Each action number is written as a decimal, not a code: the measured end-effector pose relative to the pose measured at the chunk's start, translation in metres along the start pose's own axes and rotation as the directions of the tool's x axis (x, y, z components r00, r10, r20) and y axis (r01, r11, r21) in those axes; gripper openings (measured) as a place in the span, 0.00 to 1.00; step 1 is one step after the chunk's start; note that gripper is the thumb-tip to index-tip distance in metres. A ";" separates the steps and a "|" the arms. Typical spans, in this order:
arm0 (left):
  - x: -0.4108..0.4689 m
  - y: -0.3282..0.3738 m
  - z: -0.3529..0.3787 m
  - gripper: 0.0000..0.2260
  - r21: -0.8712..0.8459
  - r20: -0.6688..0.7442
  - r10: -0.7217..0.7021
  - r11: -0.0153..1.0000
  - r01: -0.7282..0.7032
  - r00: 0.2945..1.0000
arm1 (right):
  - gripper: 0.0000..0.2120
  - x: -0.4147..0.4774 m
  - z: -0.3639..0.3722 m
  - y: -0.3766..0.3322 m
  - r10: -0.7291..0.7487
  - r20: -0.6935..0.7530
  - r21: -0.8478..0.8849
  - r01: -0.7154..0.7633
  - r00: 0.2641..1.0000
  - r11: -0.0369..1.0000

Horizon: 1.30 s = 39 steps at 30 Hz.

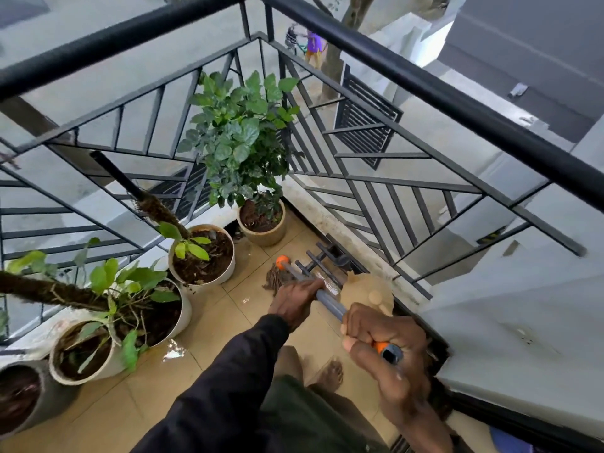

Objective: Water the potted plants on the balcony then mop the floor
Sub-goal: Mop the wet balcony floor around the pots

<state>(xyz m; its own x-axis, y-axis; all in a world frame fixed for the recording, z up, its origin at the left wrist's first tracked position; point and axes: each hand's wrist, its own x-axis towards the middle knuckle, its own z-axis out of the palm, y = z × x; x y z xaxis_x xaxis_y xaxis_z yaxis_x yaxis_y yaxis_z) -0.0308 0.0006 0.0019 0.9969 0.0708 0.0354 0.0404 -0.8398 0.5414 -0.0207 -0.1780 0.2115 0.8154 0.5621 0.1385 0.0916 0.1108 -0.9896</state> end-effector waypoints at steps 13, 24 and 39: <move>0.103 -0.043 -0.039 0.12 -0.078 -0.064 -0.049 0.996 0.044 0.997 | 0.16 0.113 0.043 -0.002 -0.179 -0.155 -0.077 0.169 0.971 0.983; 0.189 -0.093 -0.069 0.05 -0.269 0.317 -0.129 0.938 0.219 0.940 | 0.20 0.249 0.058 0.034 -0.041 -0.472 0.032 0.063 0.881 0.998; 0.185 -0.118 -0.068 0.12 -0.171 0.181 -0.042 0.982 0.074 0.983 | 0.20 0.321 0.039 0.024 0.022 -0.343 0.154 0.033 0.939 0.988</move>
<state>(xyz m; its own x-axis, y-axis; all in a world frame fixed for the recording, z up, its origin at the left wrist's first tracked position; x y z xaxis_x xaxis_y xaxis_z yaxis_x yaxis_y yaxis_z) 0.1445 0.1492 0.0017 0.9901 0.0076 -0.1404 0.1018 -0.7278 0.6782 0.2206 0.0369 0.2335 0.9637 0.2496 0.0949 0.0294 0.2541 -0.9667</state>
